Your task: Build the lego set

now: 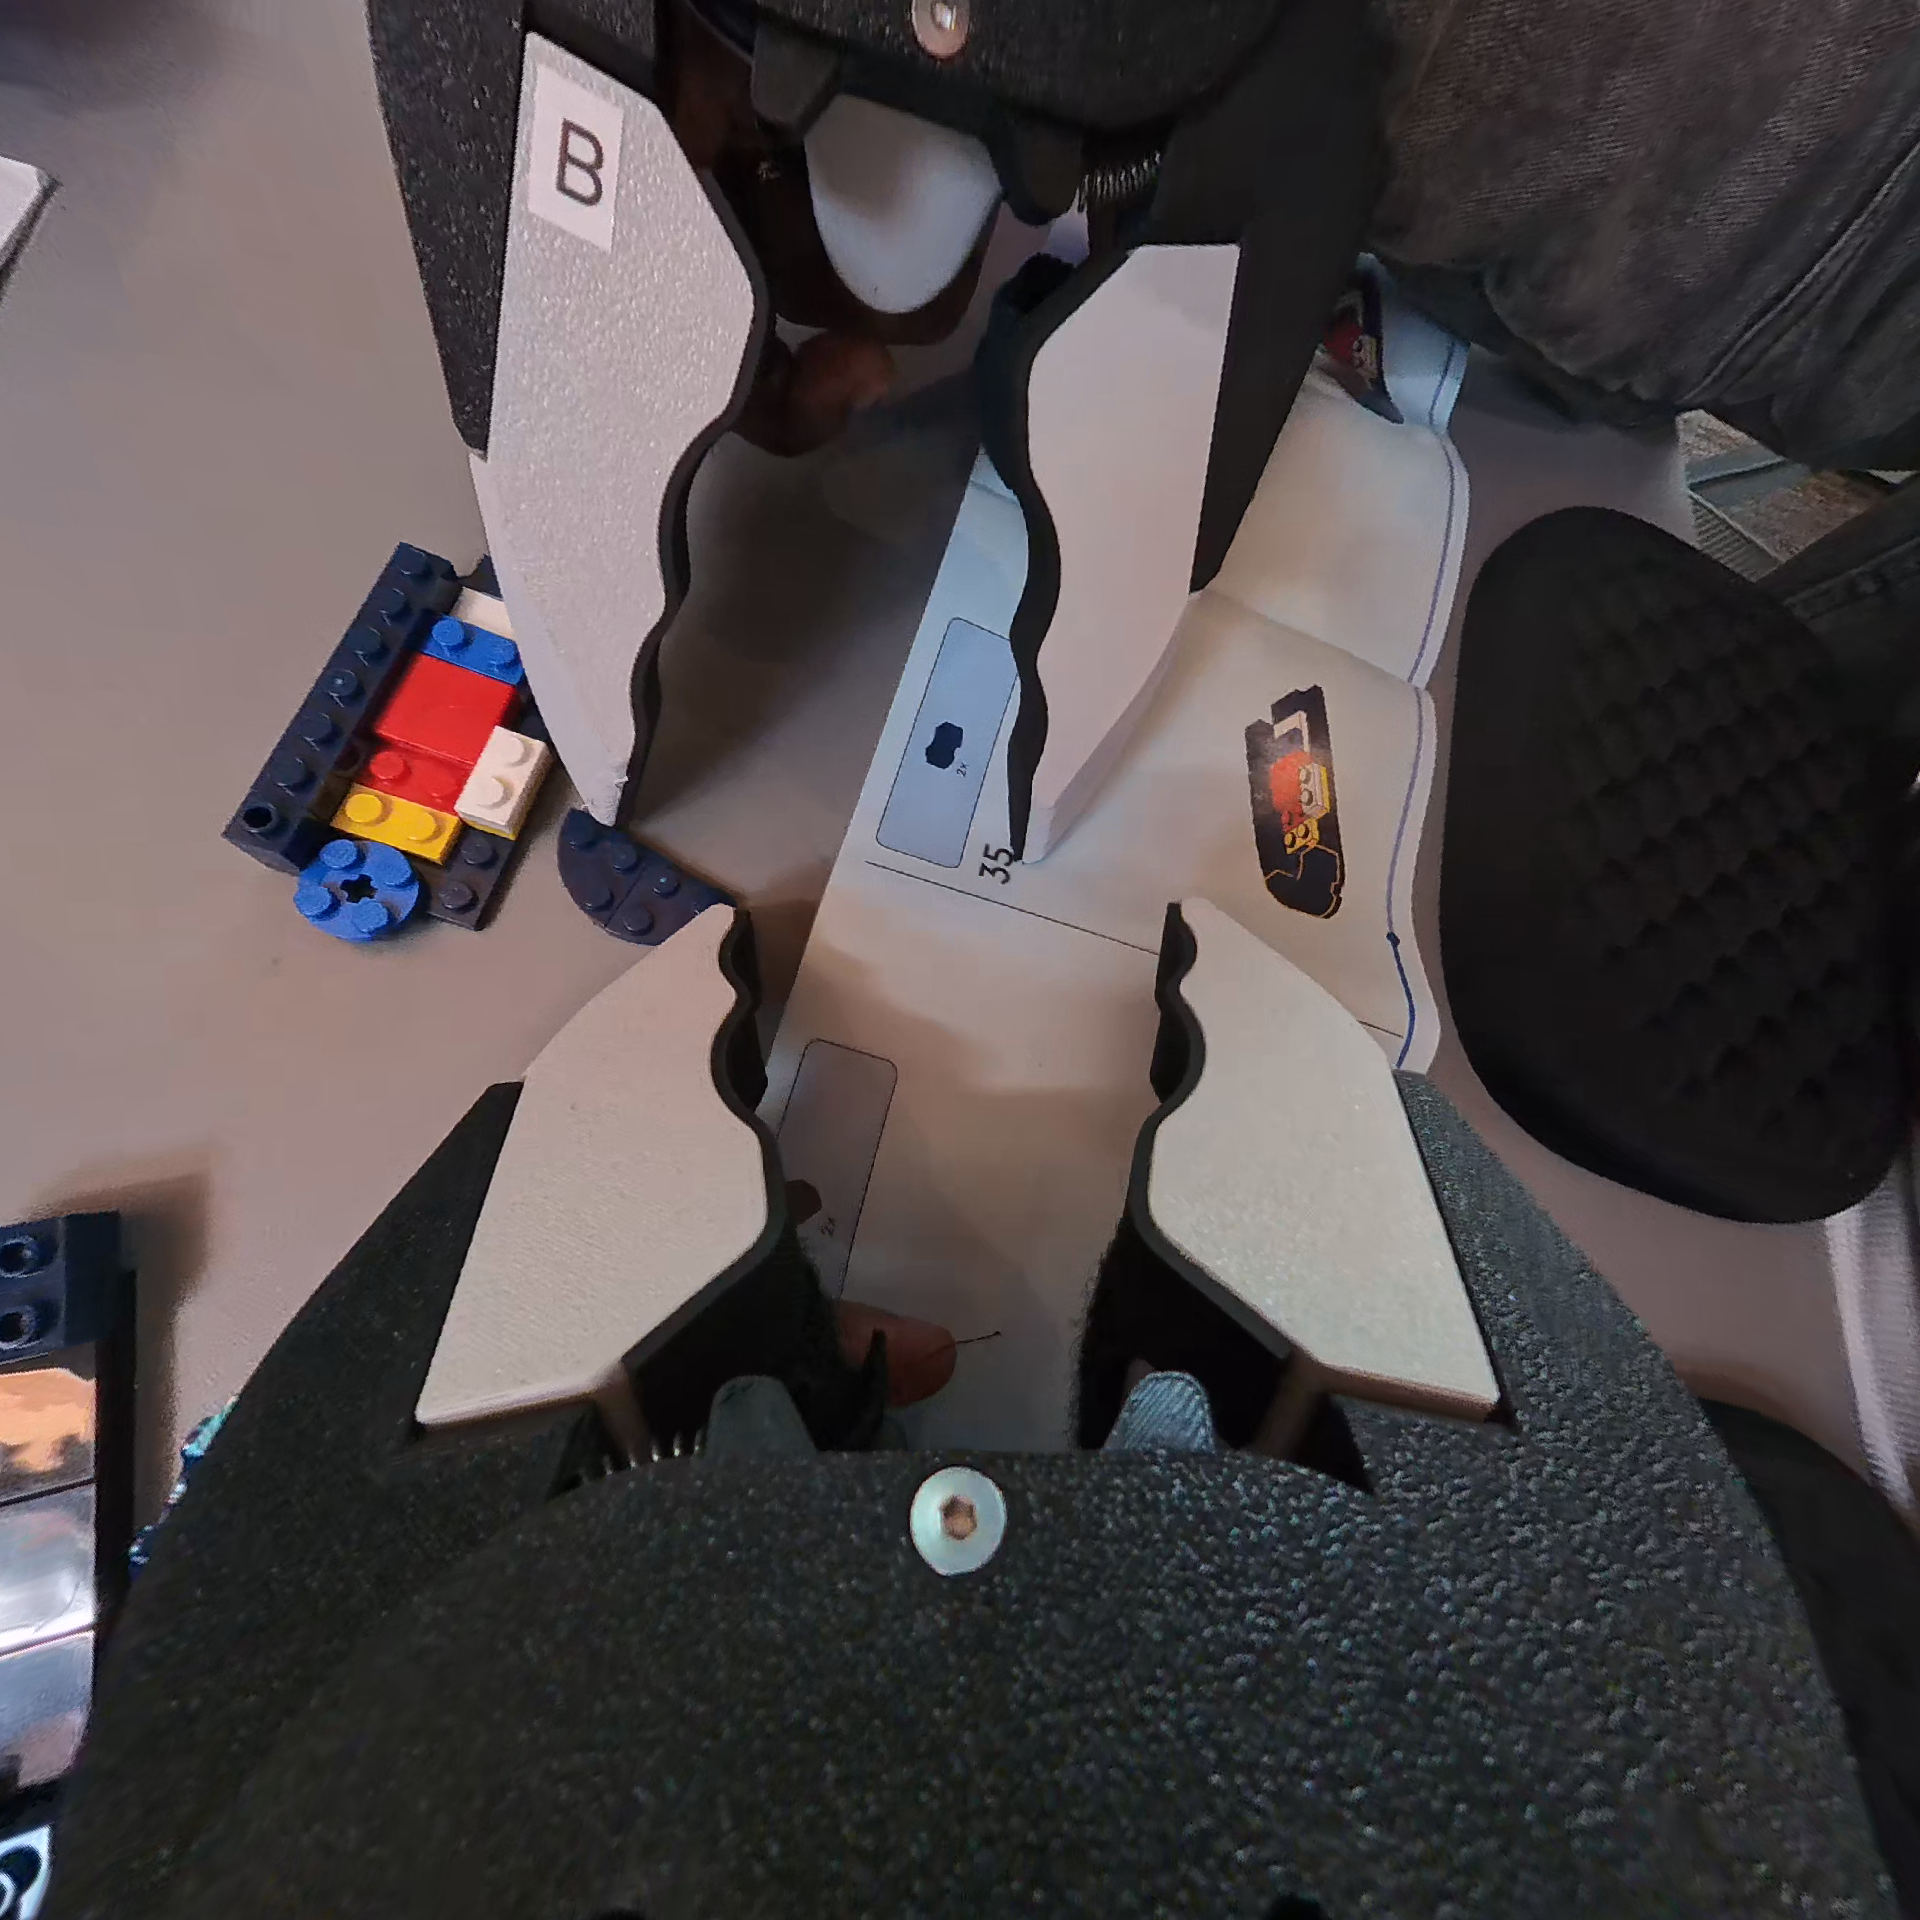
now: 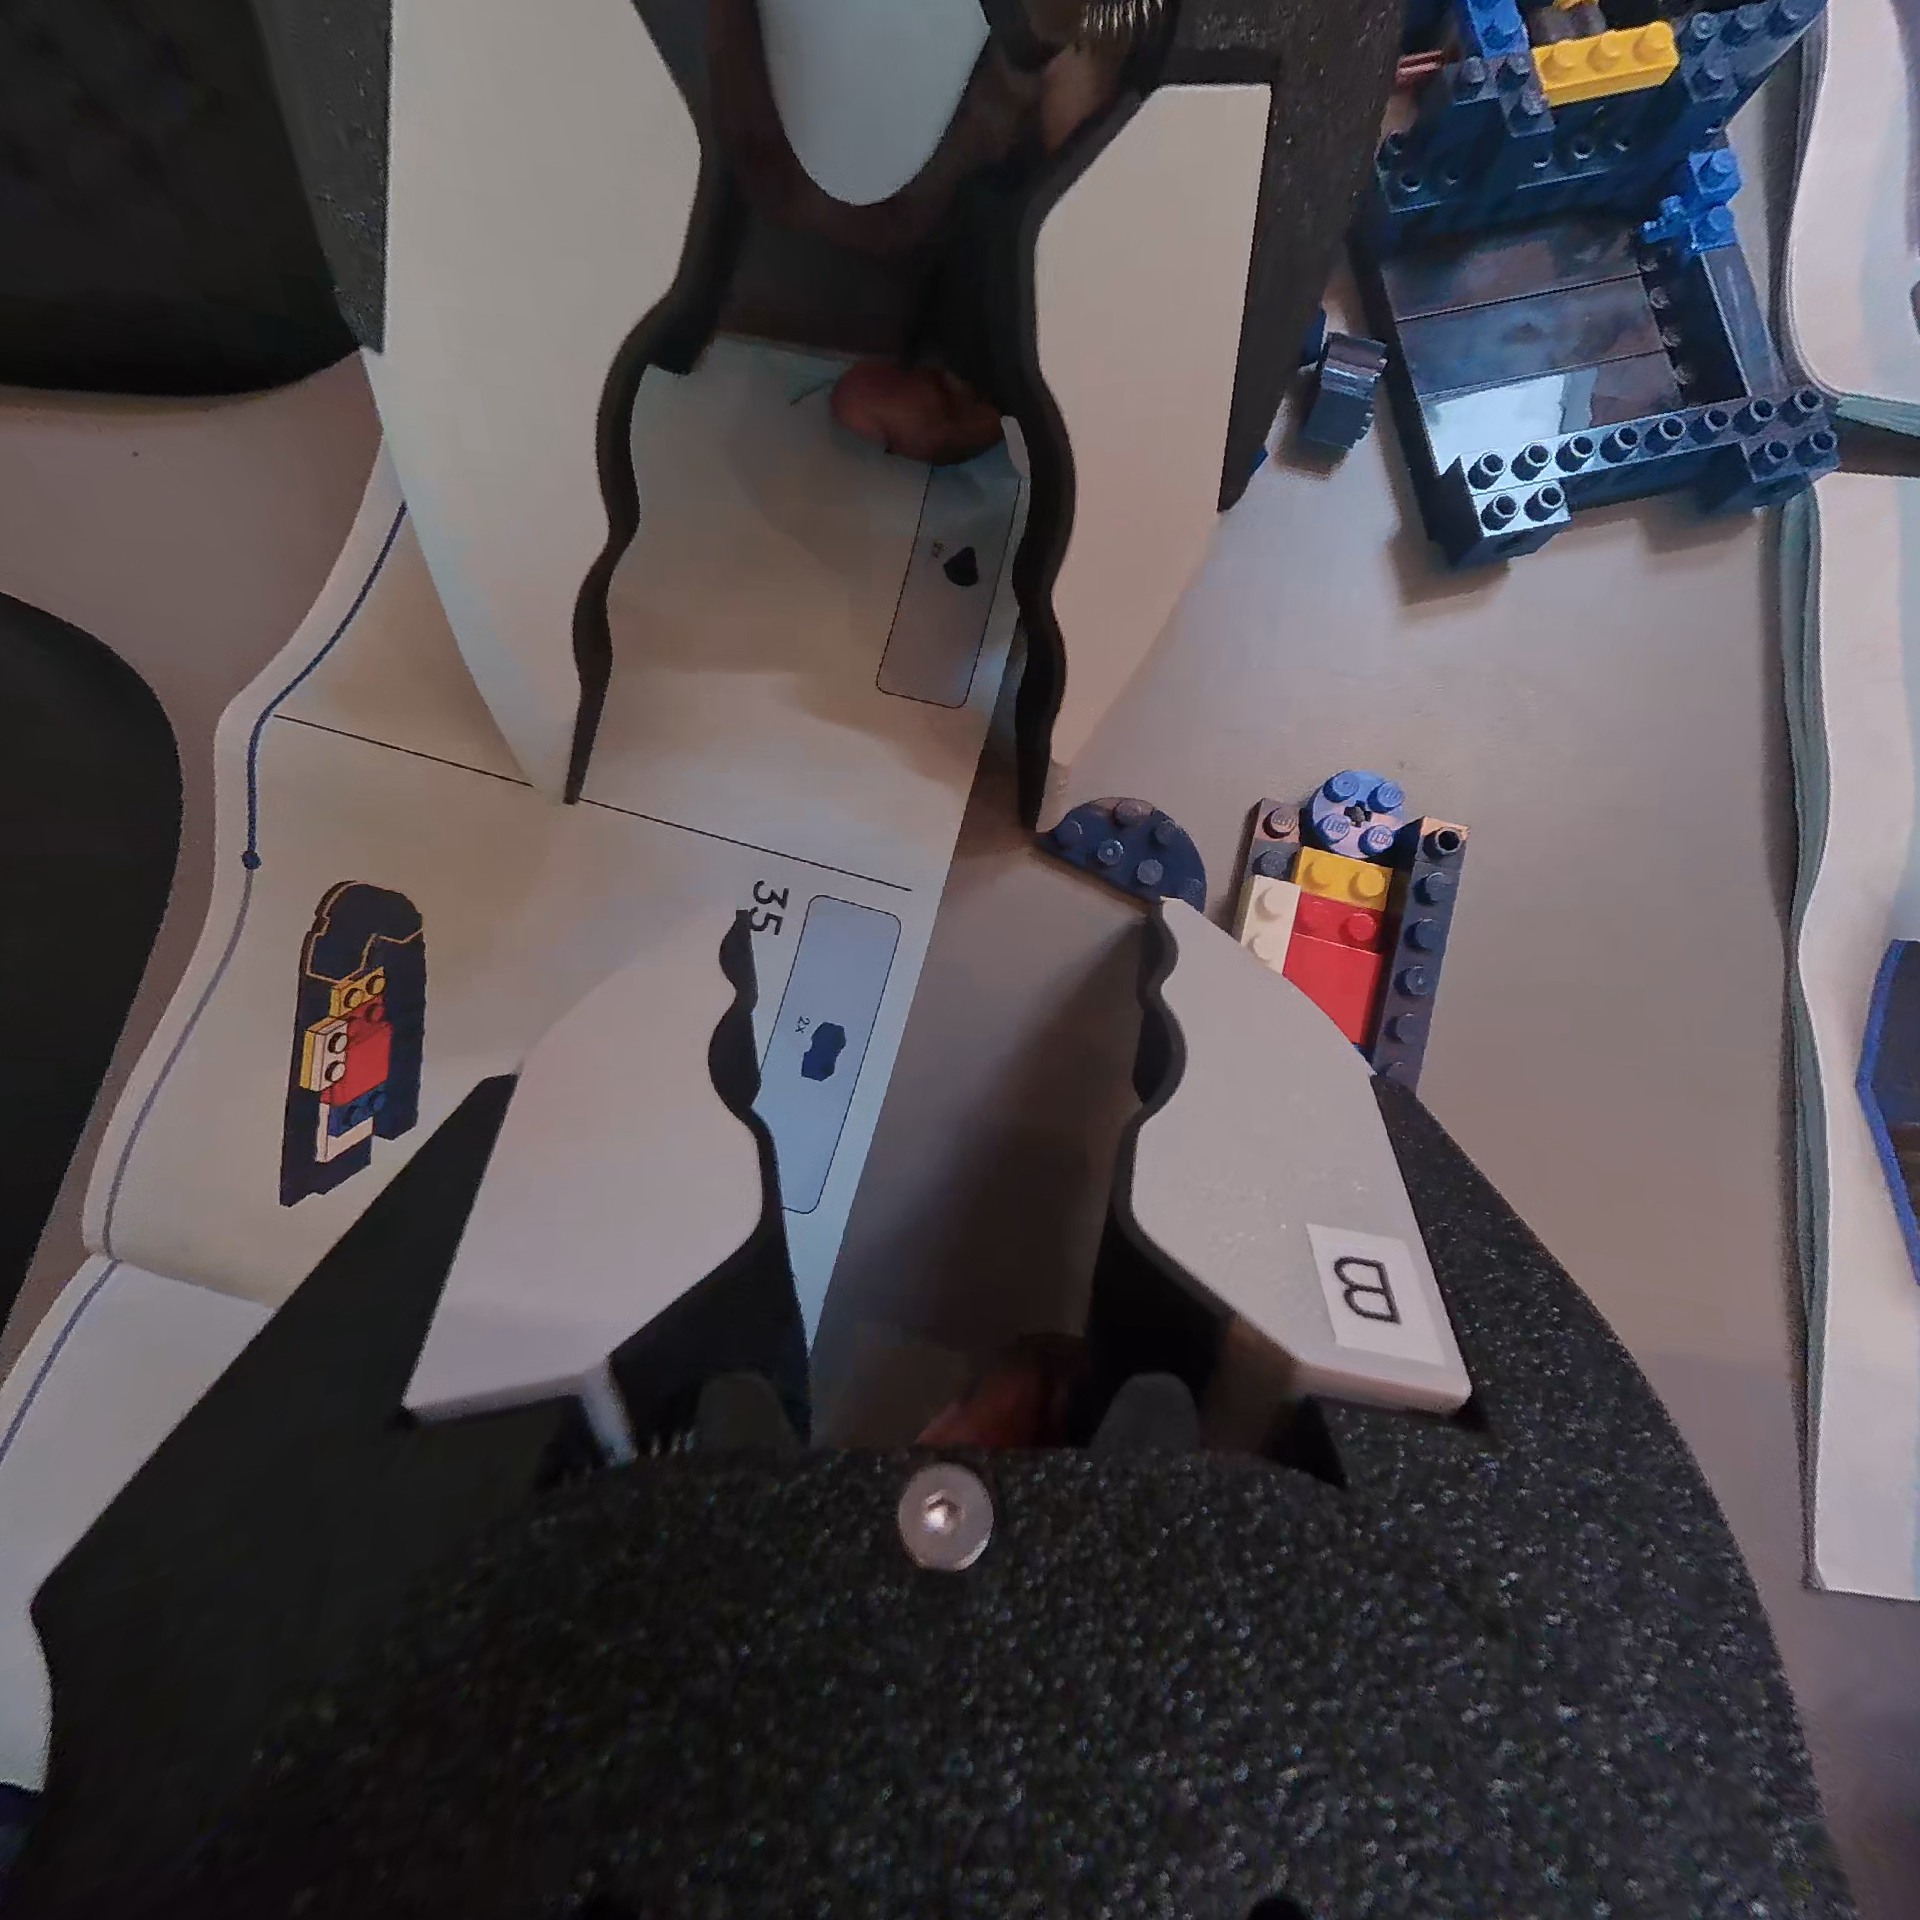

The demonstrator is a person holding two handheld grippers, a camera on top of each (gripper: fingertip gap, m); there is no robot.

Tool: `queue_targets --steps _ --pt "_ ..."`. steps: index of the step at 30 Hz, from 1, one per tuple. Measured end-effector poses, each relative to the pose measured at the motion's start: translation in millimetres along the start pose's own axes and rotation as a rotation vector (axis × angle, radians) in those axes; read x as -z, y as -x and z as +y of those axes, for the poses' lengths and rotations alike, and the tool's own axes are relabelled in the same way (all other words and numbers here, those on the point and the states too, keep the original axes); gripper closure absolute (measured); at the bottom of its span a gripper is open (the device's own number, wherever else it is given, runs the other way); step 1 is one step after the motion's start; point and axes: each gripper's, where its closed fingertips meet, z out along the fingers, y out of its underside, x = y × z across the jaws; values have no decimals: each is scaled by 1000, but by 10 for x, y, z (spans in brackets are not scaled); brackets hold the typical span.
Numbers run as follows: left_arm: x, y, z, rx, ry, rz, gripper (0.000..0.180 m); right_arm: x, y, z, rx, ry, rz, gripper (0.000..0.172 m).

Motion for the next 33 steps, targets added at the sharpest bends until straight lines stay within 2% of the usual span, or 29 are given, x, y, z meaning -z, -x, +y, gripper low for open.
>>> queue_targets --steps 20,24,26,30,32,33 --pt "-48 19 -56 12 -11 -12 105 32 -29 21 8 -24 -1 101" --pt "-29 9 -39 10 -9 -4 106 206 -120 -48 -10 -95 46 102" --pt "-23 -13 -31 4 -6 8 106 306 -289 -67 -50 -123 127 105" --pt "34 7 22 -5 28 -16 108 255 -533 93 -84 -4 236 107" --pt "73 10 27 -7 14 -26 108 174 -551 160 -67 56 232 108" --pt "89 7 24 -2 2 -27 108 161 -560 122 -68 36 227 113"
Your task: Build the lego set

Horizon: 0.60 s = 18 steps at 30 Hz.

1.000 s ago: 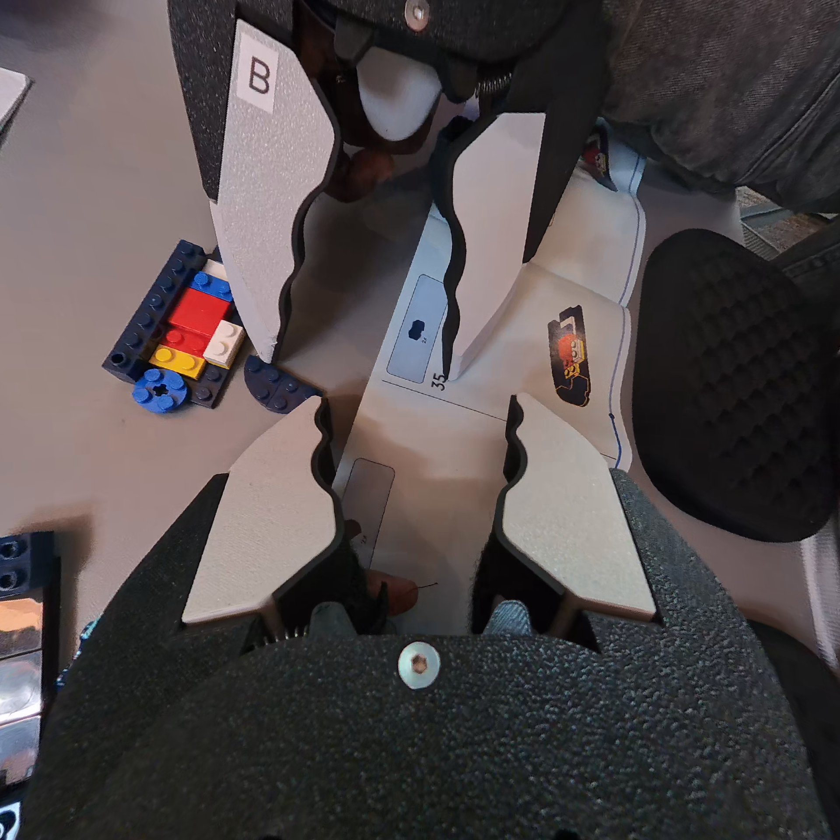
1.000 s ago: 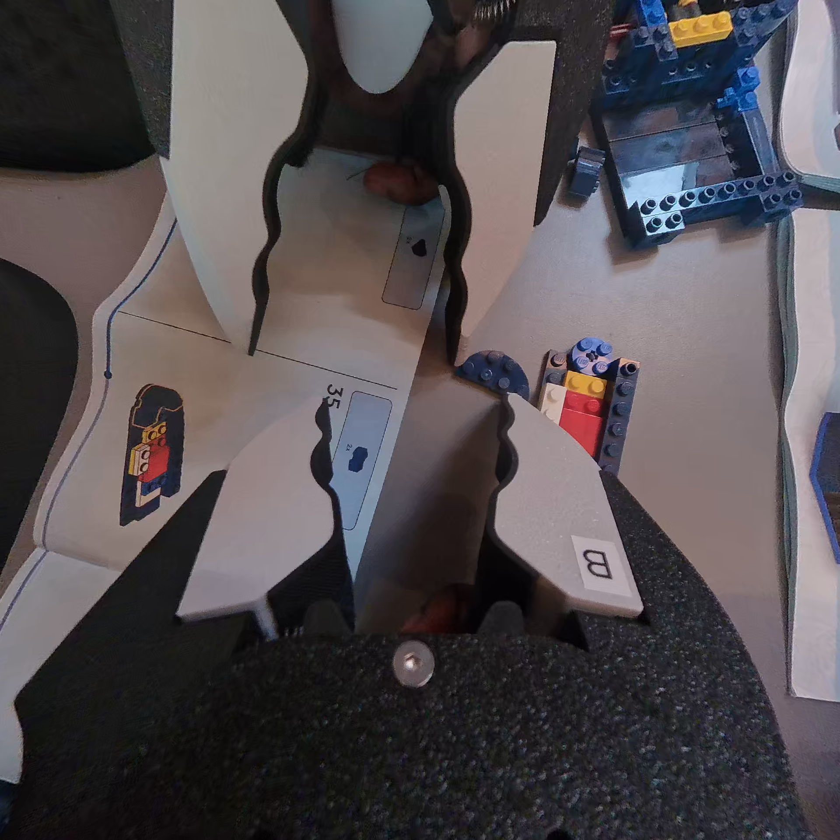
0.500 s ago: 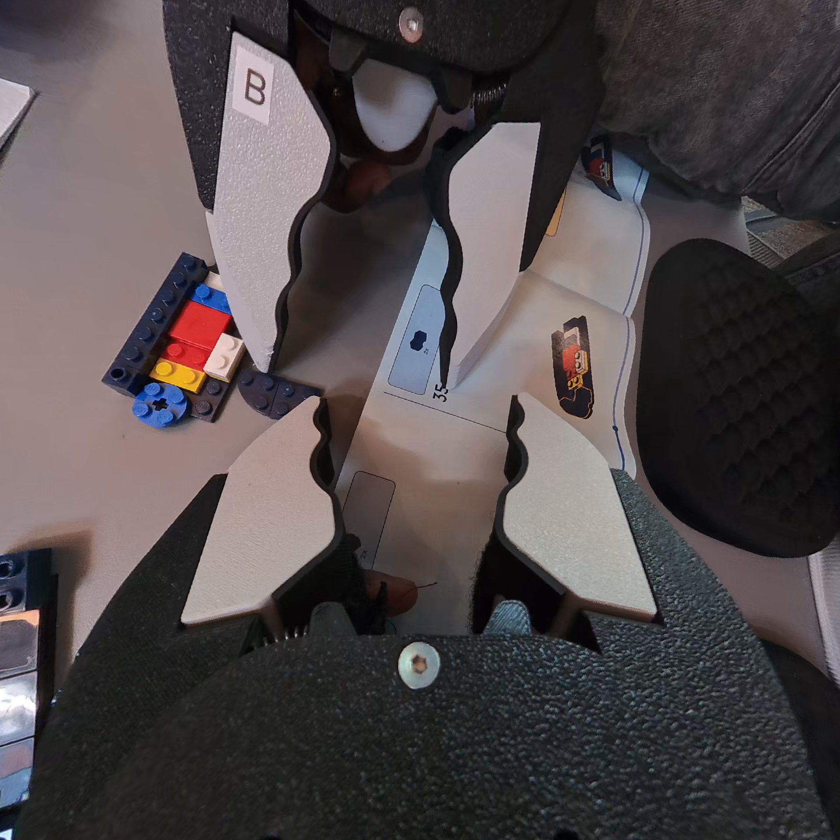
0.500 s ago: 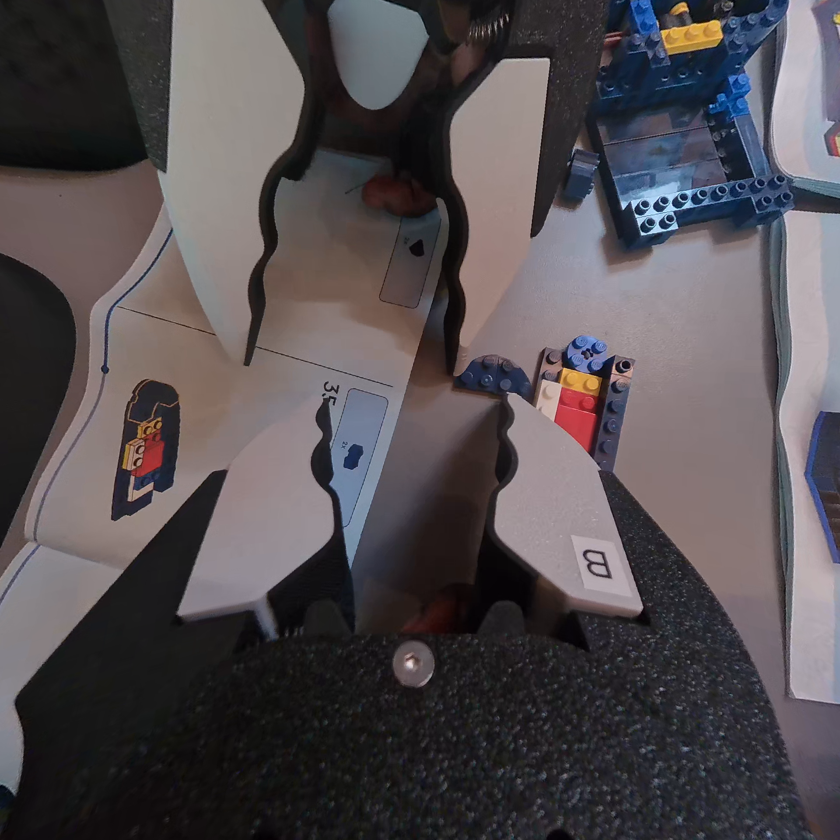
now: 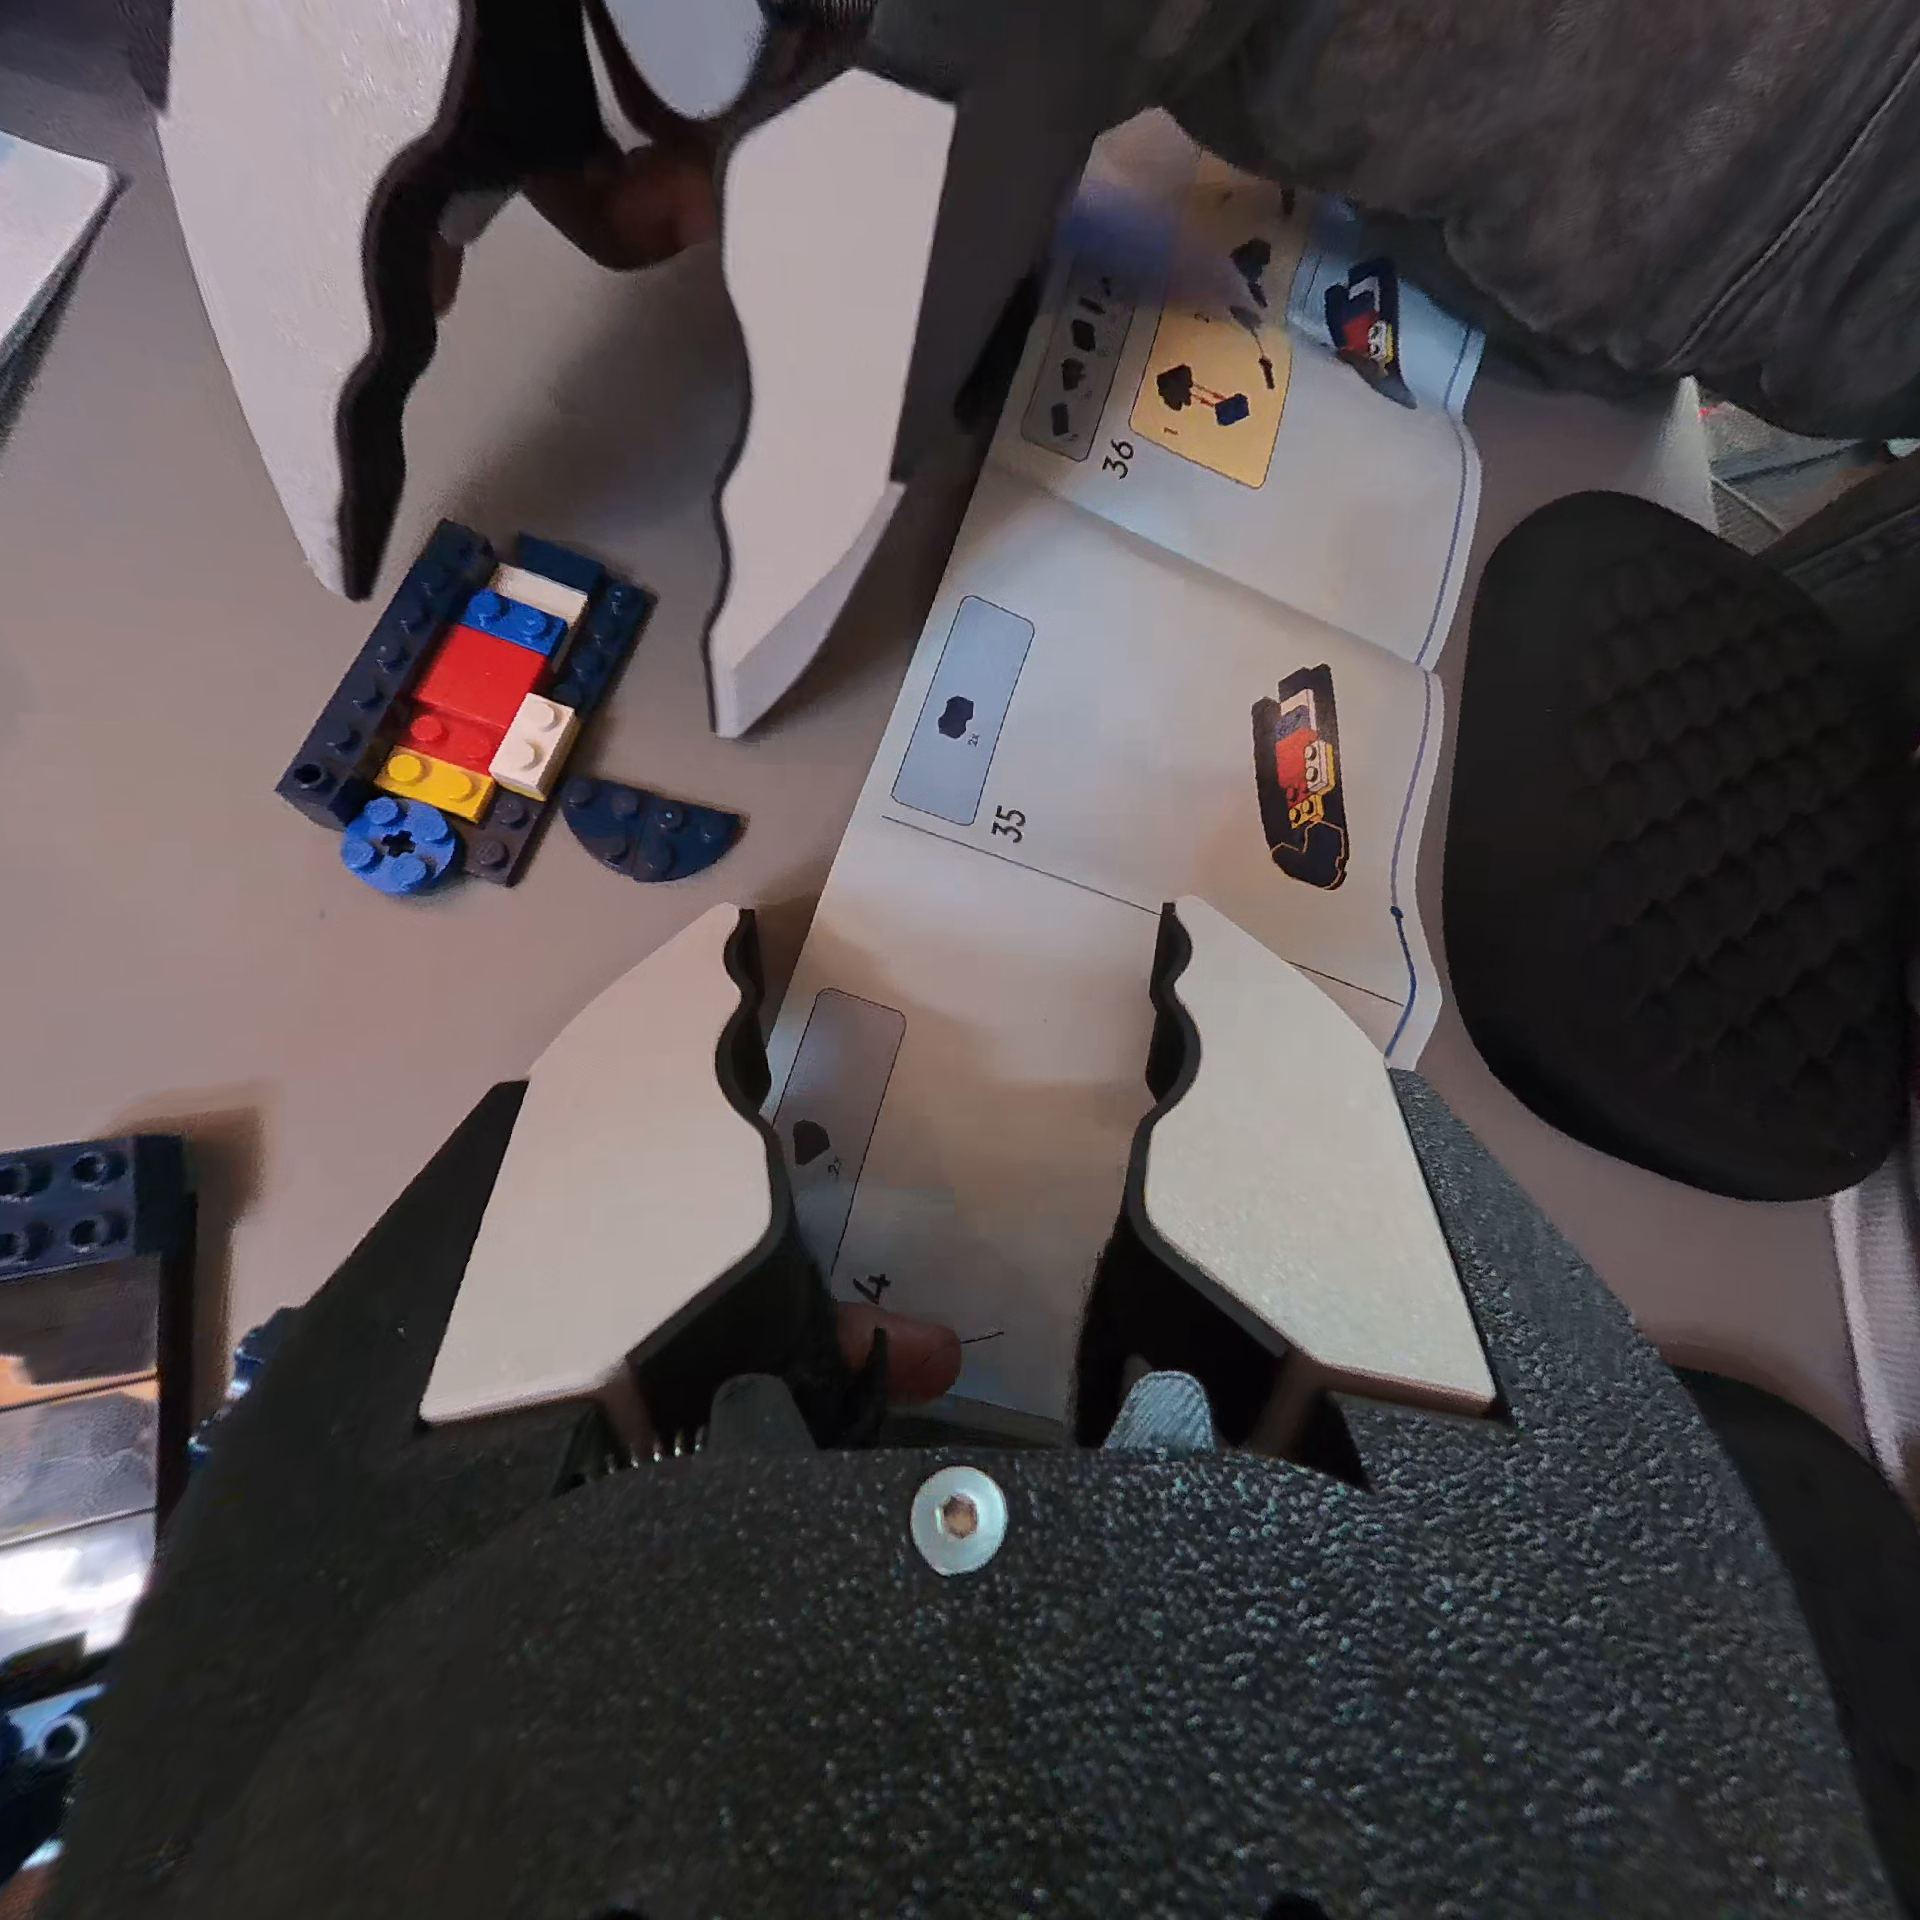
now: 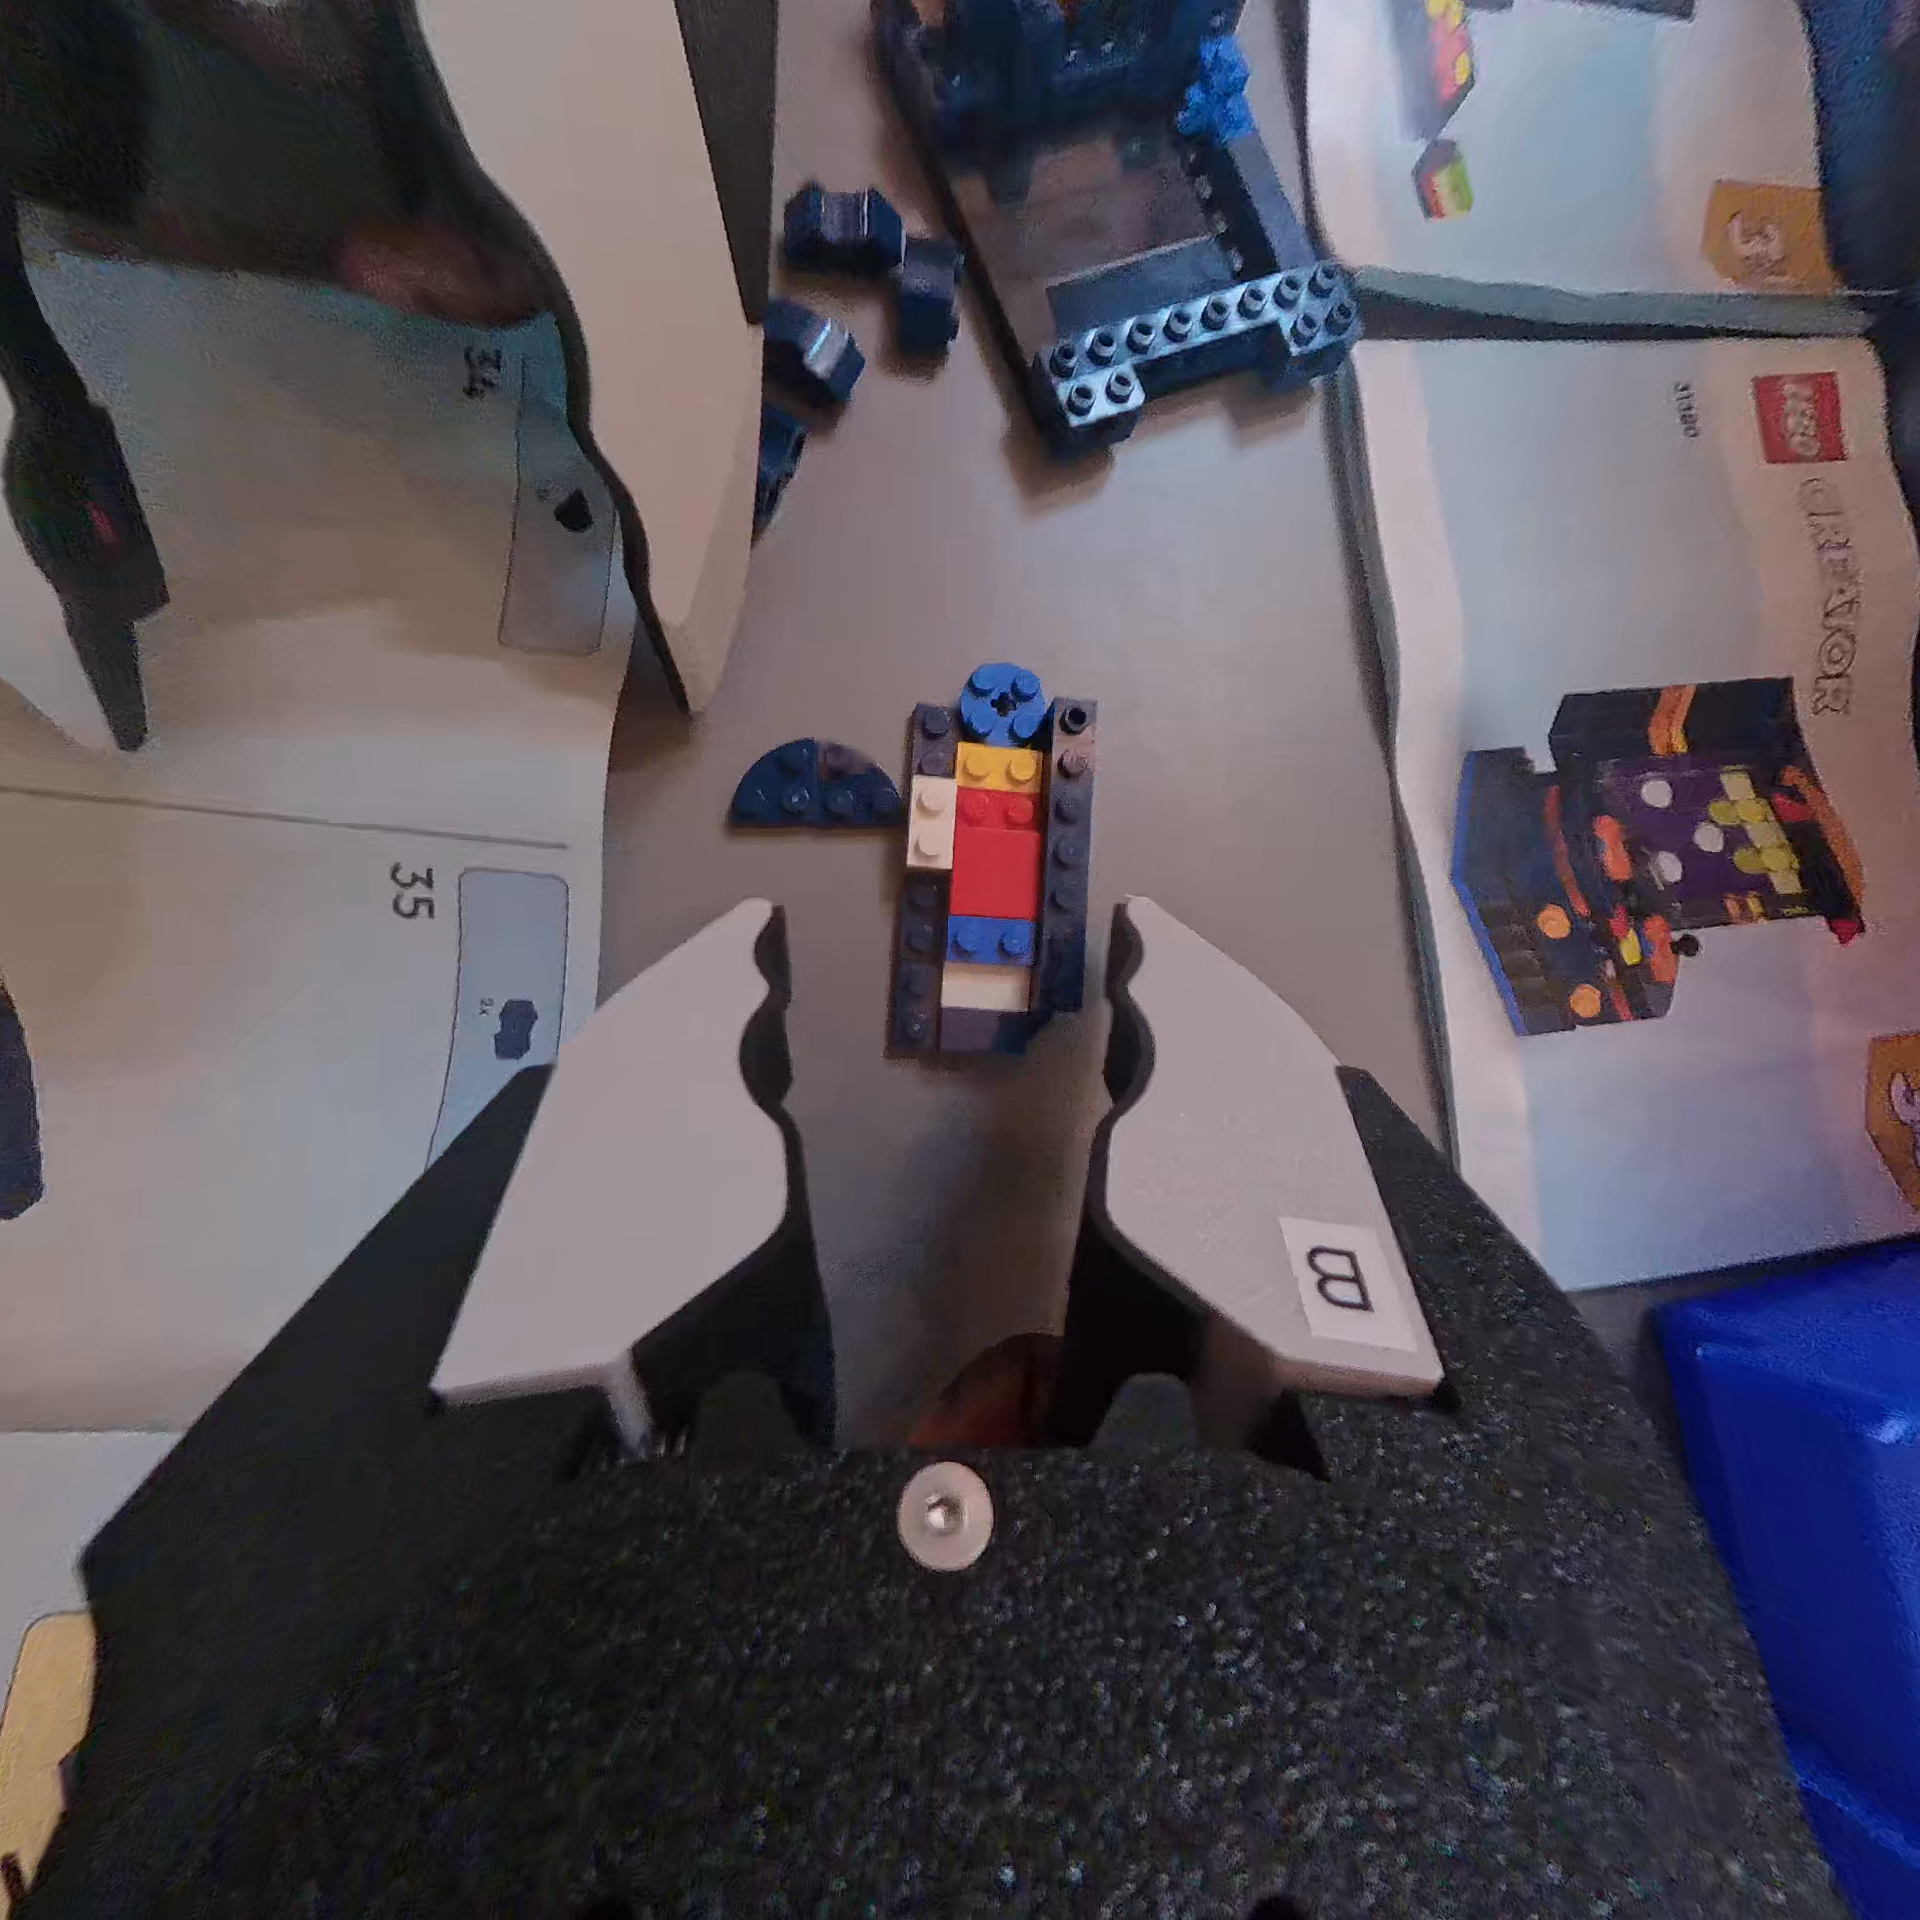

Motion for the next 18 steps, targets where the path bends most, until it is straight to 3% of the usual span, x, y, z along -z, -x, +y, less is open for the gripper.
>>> queue_targets --steps 5,16,18 --pt "39 -1 16 0 -23 -4 109 -31 -53 -11 27 15 -9 134" --pt "81 32 0 -11 -51 -20 110 -7 -115 38 7 -31 -45 139" --pt "89 46 -11 -15 -61 -28 110 59 -115 43 -10 -71 -57 147"
